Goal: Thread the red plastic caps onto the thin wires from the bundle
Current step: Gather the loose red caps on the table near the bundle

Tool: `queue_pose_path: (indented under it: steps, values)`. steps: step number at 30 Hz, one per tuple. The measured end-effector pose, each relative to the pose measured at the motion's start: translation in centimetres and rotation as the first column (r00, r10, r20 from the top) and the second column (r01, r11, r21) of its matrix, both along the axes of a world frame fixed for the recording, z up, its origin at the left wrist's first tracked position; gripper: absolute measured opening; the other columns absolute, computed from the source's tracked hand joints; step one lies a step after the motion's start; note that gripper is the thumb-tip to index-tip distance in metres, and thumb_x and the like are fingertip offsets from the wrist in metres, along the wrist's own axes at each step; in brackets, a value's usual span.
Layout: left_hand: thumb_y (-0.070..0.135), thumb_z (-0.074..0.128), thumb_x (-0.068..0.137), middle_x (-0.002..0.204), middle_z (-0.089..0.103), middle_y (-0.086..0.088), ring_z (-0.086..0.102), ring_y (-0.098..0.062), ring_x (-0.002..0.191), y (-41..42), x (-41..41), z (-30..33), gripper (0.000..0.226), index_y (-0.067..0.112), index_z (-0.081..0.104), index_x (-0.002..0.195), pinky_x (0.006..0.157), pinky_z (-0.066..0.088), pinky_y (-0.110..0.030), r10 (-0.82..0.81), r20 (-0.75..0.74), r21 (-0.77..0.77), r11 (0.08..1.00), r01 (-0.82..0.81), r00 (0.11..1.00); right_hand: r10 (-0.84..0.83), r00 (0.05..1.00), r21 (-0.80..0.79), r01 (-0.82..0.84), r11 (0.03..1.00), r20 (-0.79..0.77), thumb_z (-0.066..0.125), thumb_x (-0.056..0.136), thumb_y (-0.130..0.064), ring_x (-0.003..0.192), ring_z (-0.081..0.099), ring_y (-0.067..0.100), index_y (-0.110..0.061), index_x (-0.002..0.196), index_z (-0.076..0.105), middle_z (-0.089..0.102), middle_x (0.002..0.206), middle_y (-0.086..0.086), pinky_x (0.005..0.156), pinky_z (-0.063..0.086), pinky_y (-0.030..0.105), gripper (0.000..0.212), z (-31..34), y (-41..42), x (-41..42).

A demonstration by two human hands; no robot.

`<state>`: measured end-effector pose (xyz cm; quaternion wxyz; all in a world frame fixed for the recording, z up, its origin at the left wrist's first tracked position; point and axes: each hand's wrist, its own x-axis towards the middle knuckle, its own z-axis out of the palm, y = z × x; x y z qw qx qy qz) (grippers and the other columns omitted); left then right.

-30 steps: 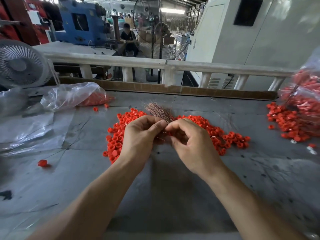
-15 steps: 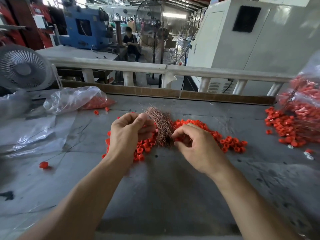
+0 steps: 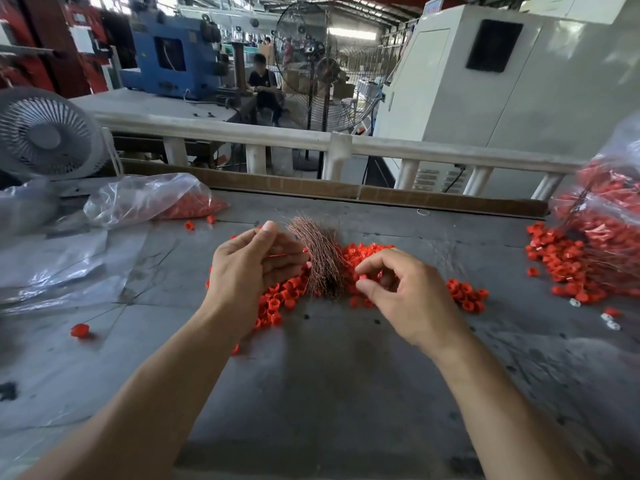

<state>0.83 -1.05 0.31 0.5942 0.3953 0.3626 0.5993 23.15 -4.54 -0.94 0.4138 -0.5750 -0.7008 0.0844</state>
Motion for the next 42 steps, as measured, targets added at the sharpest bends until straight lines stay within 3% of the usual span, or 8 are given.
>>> queue_pose_path:
  steps: [4,7,10,15,21,26,29,42]
  values:
    - [0.035,0.062,0.101,0.09,0.078,-0.012,0.074,-0.024,0.074,0.0,-0.3,-0.4,0.029,0.009,0.073,0.098,0.065,0.061,-0.032,0.075,-0.251,0.088,0.995,-0.054,0.965,-0.278,0.956,0.094,0.287,0.953,-0.094,0.079,0.085,-0.019,0.076,0.062,-0.002,-0.027,0.089,0.073,0.066,0.078,-0.021,0.072,0.047,0.012,0.011,0.4,0.7,2.1]
    - [0.034,0.065,0.099,0.084,0.078,-0.001,0.069,-0.014,0.066,0.2,-0.7,-0.6,0.019,0.023,0.076,0.088,0.062,0.056,-0.033,0.195,-0.451,0.179,0.976,-0.126,0.871,-0.515,0.851,0.056,0.522,0.851,-0.1,0.077,0.087,-0.023,0.085,0.069,0.018,-0.025,0.093,0.074,0.074,0.088,-0.005,0.079,0.056,0.035,0.007,0.5,1.2,4.9]
    - [0.035,0.065,0.097,0.077,0.075,0.006,0.06,-0.004,0.056,0.4,-1.2,-1.0,0.019,0.026,0.074,0.084,0.059,0.049,-0.03,0.269,-0.634,0.237,0.96,-0.149,0.725,-0.661,0.75,-0.019,0.661,0.75,-0.037,0.076,0.087,-0.025,0.091,0.07,0.03,-0.021,0.095,0.075,0.077,0.093,0.002,0.077,0.054,0.037,0.009,-0.1,1.4,7.4]
    - [0.036,0.066,0.093,0.068,0.065,0.015,0.058,-0.002,0.064,0.1,-1.1,-1.3,0.015,0.029,0.07,0.081,0.057,0.04,-0.025,0.324,-0.845,0.295,0.946,-0.135,0.425,-0.733,0.673,-0.147,0.738,0.658,0.094,0.074,0.087,-0.028,0.097,0.07,0.035,-0.02,0.097,0.076,0.078,0.098,0.007,0.082,0.055,0.04,0.012,-0.8,1.6,9.1]
    - [0.032,0.068,0.091,0.074,0.06,0.021,0.057,-0.013,0.082,-0.2,-1.2,-1.6,0.006,0.031,0.071,0.086,0.081,0.047,-0.039,0.357,-0.897,0.346,0.934,-0.088,0.259,-0.734,0.635,-0.176,0.772,0.61,0.24,0.074,0.086,-0.034,0.106,0.066,0.039,-0.023,0.107,0.077,0.074,0.111,0.012,0.09,0.054,0.043,0.023,-0.4,1.3,8.7]
    - [0.034,0.071,0.089,0.091,0.067,0.015,0.058,-0.015,0.097,-0.1,-1.0,-1.8,0.002,0.032,0.072,0.088,0.088,0.038,-0.036,0.394,-0.902,0.395,0.918,-0.027,0.178,-0.513,0.858,-0.049,0.511,0.858,-0.019,0.076,0.087,-0.027,0.092,0.071,0.02,-0.024,0.099,0.078,0.075,0.094,-0.004,0.085,0.056,0.032,0.012,-0.1,1.1,4.8]
    - [0.038,0.073,0.089,0.097,0.068,0.014,0.056,-0.016,0.103,-0.1,-1.0,-1.9,0.005,0.034,0.071,0.089,0.087,0.029,-0.032,0.386,-0.912,0.388,0.921,-0.013,0.14,-0.247,0.969,-0.096,0.248,0.964,0.015,0.079,0.086,-0.024,0.08,0.066,0.004,-0.025,0.09,0.078,0.072,0.084,-0.015,0.079,0.053,0.022,0.004,-0.8,1.1,1.2]
    - [0.052,0.071,0.087,0.101,0.063,0.017,0.052,-0.015,0.109,0.4,0.7,-2.6,0.018,0.037,0.074,0.096,0.085,0.017,-0.028,0.426,-0.902,0.432,0.896,0.102,0.075,-0.182,0.977,-0.091,0.192,0.977,0.108,0.074,0.091,-0.03,0.087,0.062,0.013,-0.024,0.093,0.075,0.066,0.094,-0.01,0.08,0.052,0.036,0.006,-1.9,1.4,-2.3]
